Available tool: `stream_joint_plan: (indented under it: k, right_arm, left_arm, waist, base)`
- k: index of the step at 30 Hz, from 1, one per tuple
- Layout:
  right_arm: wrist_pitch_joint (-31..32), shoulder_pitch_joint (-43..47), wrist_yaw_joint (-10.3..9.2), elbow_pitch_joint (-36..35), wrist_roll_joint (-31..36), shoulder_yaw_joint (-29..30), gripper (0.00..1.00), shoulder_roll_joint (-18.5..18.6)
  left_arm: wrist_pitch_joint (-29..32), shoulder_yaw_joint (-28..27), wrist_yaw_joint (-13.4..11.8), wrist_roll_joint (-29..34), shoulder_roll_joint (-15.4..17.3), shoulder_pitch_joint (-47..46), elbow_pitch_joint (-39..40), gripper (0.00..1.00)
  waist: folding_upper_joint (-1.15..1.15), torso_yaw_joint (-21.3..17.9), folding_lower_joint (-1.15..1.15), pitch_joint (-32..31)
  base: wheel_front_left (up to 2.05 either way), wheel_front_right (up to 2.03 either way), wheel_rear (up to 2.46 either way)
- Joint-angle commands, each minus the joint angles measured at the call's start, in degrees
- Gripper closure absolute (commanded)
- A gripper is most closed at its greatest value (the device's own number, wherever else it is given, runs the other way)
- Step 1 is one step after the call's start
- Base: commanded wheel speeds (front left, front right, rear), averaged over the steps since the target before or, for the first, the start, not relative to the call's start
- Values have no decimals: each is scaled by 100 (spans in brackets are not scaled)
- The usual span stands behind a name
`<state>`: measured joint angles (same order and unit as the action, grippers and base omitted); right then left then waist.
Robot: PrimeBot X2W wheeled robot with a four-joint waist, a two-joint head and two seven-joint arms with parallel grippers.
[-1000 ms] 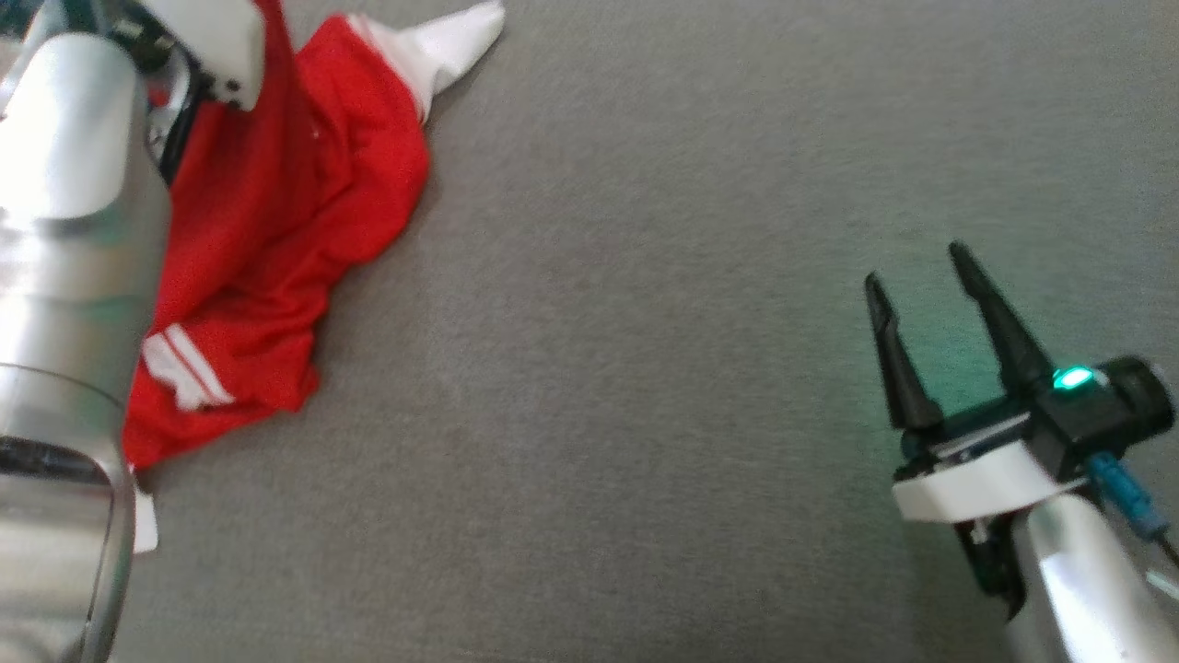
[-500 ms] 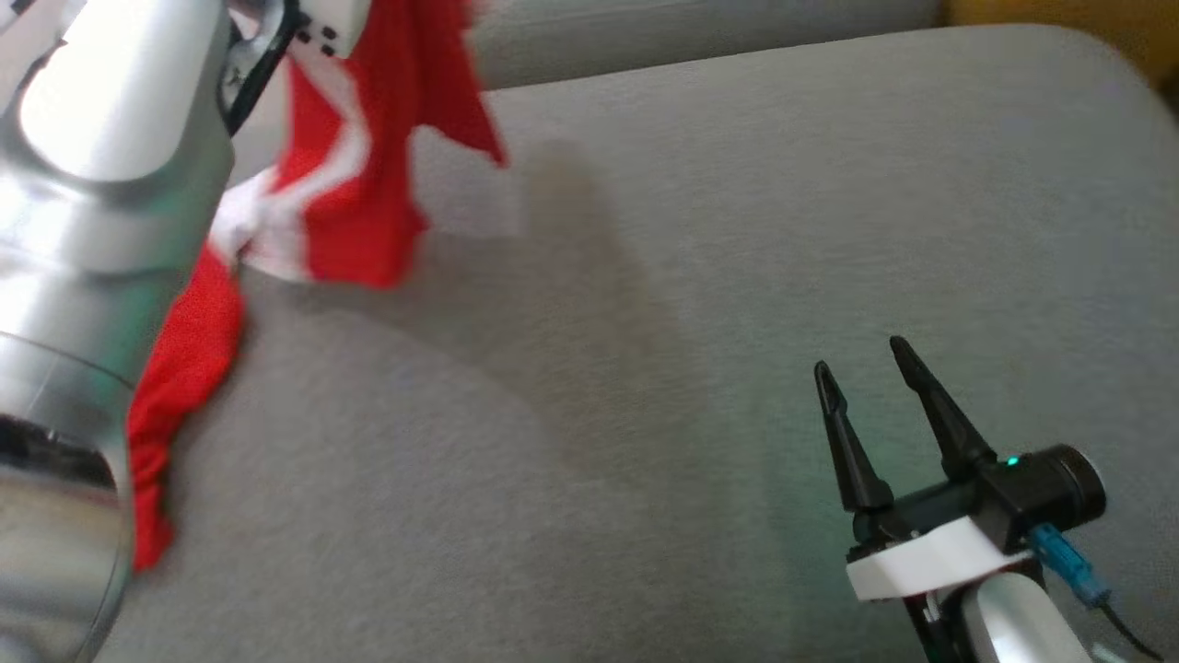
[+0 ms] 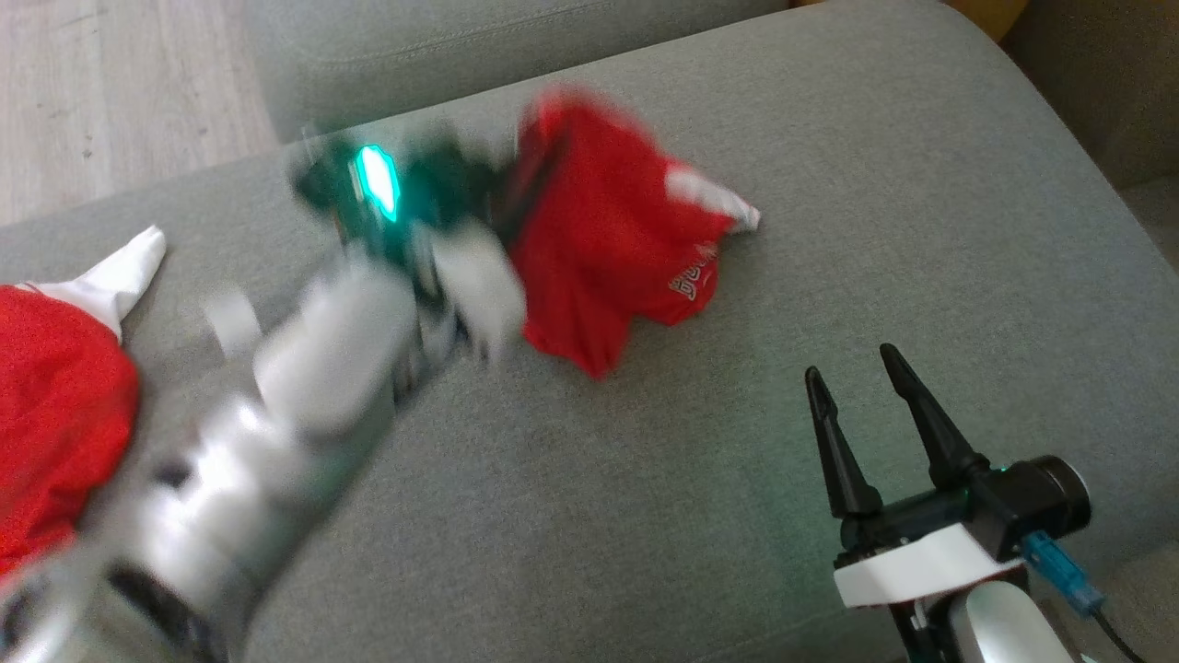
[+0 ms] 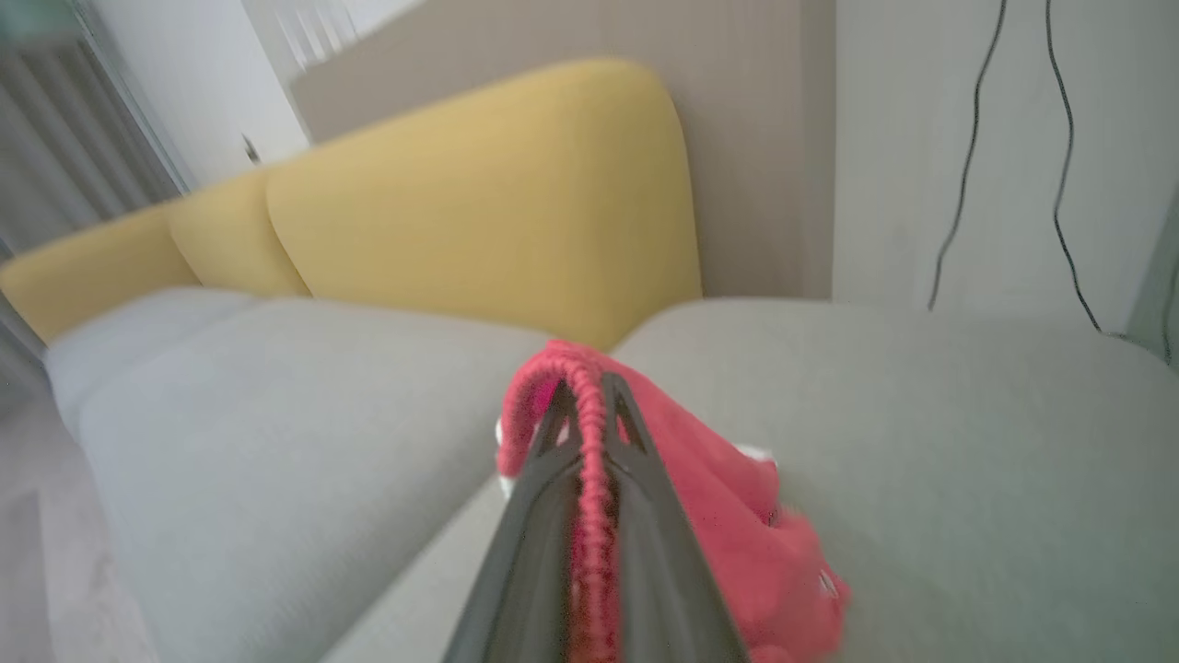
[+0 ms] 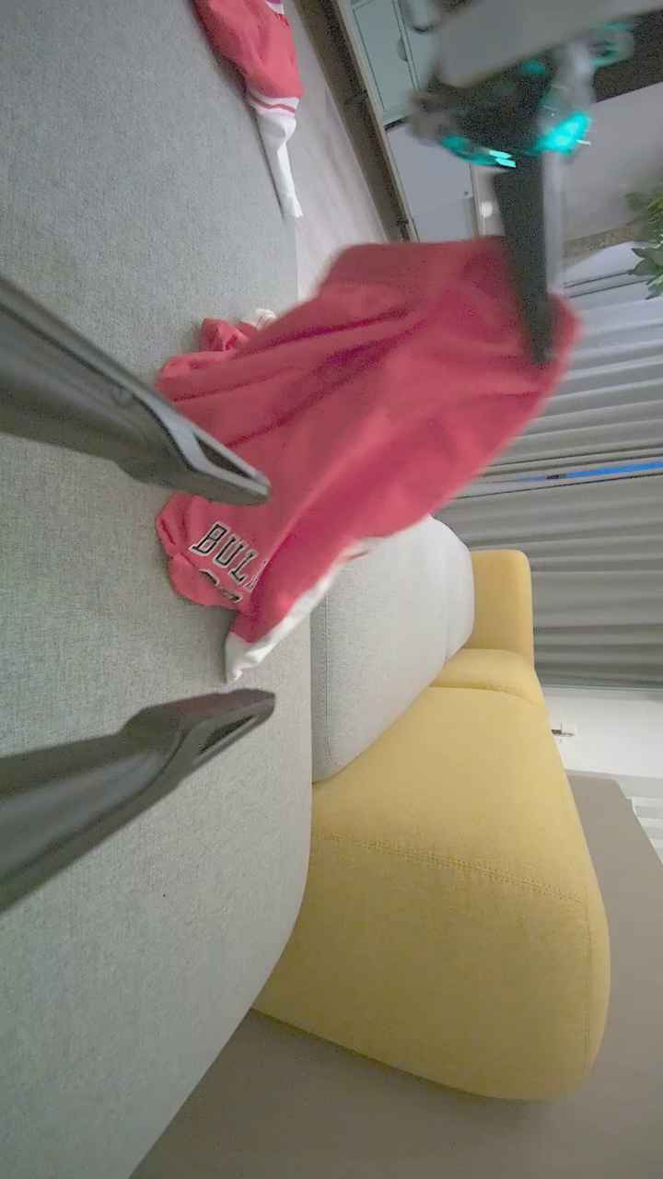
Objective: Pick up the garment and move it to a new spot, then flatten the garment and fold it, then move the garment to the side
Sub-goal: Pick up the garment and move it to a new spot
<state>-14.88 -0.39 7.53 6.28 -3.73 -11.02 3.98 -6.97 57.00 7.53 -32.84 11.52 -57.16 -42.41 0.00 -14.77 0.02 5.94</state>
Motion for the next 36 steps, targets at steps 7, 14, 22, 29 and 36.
stream_joint_plan:
  k: [7, 14, 22, 29, 36]
  right_arm:
    - [-12, 52, -4, -118, -84, -61, 0, -79]
    - [-12, 200, -4, -2, -83, -12, 0, -81]
    - [-12, 456, -4, 131, -71, 264, 0, -86]
    - [-12, 623, -4, 154, -91, 453, 0, -105]
    - [-12, 881, -4, 53, -223, 564, 0, -109]
  left_arm:
    - [-682, 379, -337, 158, -262, 1536, 45, 100]
    - [-797, 403, -827, 352, -639, 2421, 200, 0]
    - [-801, -894, -1792, 786, -532, 3540, 1785, 0]
    - [-802, -2215, -2207, 1282, -295, 4667, 2952, 0]
    - [-802, -3289, -2233, 1556, -323, 5670, 3506, 0]
  waist:
    - [0, 264, -2, 49]
    - [0, 760, -2, -193]
    - [0, 1342, -2, -703]
    - [0, 1577, -2, -1026]
    - [0, 1698, -2, -1282]
  base:
    - [0, 0, 0]
    - [0, 0, 0]
    - [0, 0, 0]
    - [0, 0, 0]
    - [0, 0, 0]
